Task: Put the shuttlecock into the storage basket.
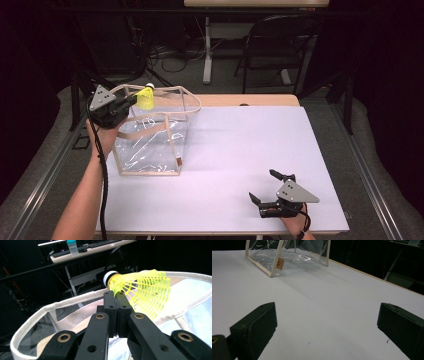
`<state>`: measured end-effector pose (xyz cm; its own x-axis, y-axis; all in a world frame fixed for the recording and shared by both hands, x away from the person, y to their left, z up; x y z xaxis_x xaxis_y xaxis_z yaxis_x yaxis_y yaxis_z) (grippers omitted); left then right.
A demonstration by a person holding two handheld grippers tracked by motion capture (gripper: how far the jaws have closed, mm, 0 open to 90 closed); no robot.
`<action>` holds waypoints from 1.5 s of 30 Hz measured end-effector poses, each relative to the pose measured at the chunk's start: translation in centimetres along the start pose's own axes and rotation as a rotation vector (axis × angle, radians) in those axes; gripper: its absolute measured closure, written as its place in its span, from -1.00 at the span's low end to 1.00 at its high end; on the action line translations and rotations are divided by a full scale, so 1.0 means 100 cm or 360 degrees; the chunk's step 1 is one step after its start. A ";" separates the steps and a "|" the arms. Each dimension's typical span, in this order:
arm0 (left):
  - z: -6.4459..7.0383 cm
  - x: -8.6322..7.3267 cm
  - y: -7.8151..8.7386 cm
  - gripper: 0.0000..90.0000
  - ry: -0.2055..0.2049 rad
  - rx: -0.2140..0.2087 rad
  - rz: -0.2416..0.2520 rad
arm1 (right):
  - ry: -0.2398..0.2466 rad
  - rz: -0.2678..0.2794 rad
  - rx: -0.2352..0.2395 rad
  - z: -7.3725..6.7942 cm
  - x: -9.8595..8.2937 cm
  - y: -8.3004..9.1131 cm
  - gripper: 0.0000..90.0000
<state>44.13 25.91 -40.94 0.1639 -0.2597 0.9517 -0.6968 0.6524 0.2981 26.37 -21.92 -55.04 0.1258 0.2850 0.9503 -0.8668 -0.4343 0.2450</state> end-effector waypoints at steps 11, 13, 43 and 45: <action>-0.004 -0.007 0.001 0.98 0.0019 0.0043 -0.0038 | 0.0001 -0.0001 0.0000 0.000 0.000 0.000 -0.95; -0.004 -0.008 0.001 0.98 0.0019 0.0052 -0.0050 | 0.0002 -0.0001 0.0001 0.000 0.000 0.000 -0.95; -0.004 -0.012 -0.003 0.98 0.0002 0.0143 -0.0114 | 0.0009 0.0000 0.0002 -0.001 0.001 0.000 -0.94; -0.004 -0.012 -0.003 0.97 0.0003 0.0142 -0.0115 | 0.0008 -0.0004 0.0002 -0.001 0.001 0.001 -0.94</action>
<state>44.38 26.34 -42.15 0.2172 -0.3024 0.9281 -0.7426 0.5658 0.3582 26.28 -21.85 -54.99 0.1254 0.2900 0.9488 -0.8658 -0.4349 0.2474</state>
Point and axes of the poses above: each handheld gripper's, and its own axes: y roughly backward along the jaws, x roughly out of its top, z roughly to its right, the point moved 2 cm from there along -y, roughly forward along the jaws, and after that the axes turned 13 degrees about -x, right-handed, at the moved point
